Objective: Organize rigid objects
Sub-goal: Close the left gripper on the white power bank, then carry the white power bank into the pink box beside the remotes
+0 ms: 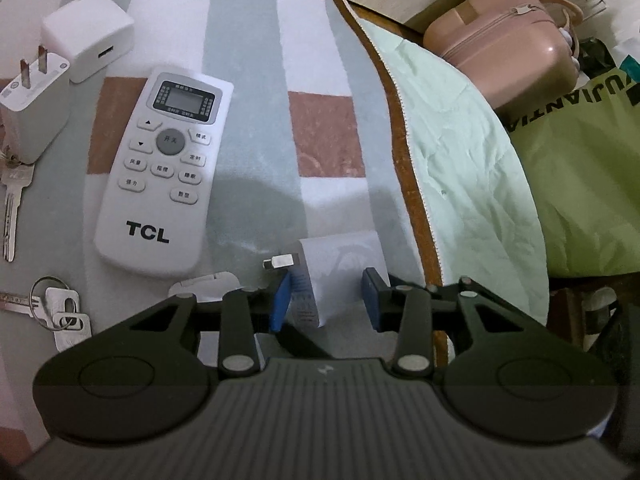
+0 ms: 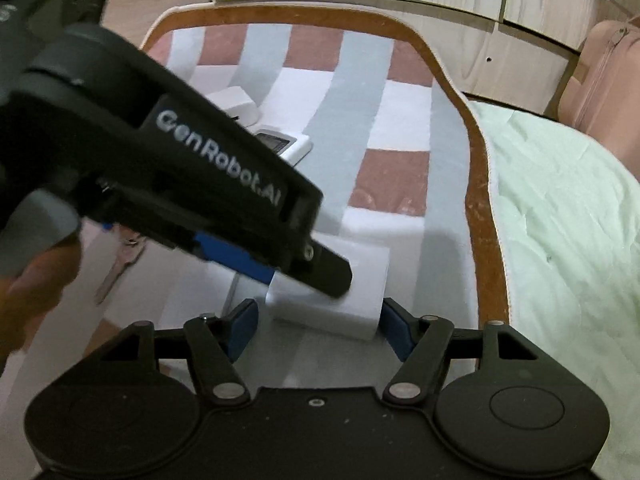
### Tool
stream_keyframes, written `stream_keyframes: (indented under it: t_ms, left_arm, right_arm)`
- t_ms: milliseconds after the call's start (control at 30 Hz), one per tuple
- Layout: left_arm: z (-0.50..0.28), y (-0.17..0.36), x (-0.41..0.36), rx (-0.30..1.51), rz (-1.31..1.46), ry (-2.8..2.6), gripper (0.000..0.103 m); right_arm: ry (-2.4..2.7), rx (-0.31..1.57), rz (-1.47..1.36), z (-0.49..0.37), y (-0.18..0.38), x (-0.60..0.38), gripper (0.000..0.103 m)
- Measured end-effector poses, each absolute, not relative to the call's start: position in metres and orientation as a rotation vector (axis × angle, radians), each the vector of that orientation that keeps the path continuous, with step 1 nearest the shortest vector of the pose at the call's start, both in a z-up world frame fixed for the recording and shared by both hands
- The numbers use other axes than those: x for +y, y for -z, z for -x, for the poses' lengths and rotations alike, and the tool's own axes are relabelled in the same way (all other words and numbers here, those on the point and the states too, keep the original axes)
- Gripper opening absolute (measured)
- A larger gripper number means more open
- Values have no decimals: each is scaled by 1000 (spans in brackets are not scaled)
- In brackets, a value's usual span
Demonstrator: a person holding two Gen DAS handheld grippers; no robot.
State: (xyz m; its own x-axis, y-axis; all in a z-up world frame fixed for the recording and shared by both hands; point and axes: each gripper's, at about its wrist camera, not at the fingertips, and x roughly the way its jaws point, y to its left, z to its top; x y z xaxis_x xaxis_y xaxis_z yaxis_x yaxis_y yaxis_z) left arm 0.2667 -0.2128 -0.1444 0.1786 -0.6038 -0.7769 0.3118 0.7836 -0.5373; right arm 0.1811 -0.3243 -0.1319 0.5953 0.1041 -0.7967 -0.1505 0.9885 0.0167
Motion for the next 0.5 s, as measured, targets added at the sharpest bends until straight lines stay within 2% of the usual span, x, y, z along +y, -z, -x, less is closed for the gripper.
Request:
stream_keyframes:
  t_ms: [33,100,400,500]
  left_arm:
    - [-265,143,-213,1226,273,658,37]
    - [-259,138,-214,1220,240,643,37]
    - [-226,78,-194,1142,181,650,38]
    - [-218,58,-183,1124,186,645,37]
  right_arm:
    - [-134,914,69,-182,132,-322,65]
    - [-116,926,101,-184,128,-316,62]
    - [-94,915,65,-162,76,-294,63]
    - [-106,896,40,-152,53,-286,66]
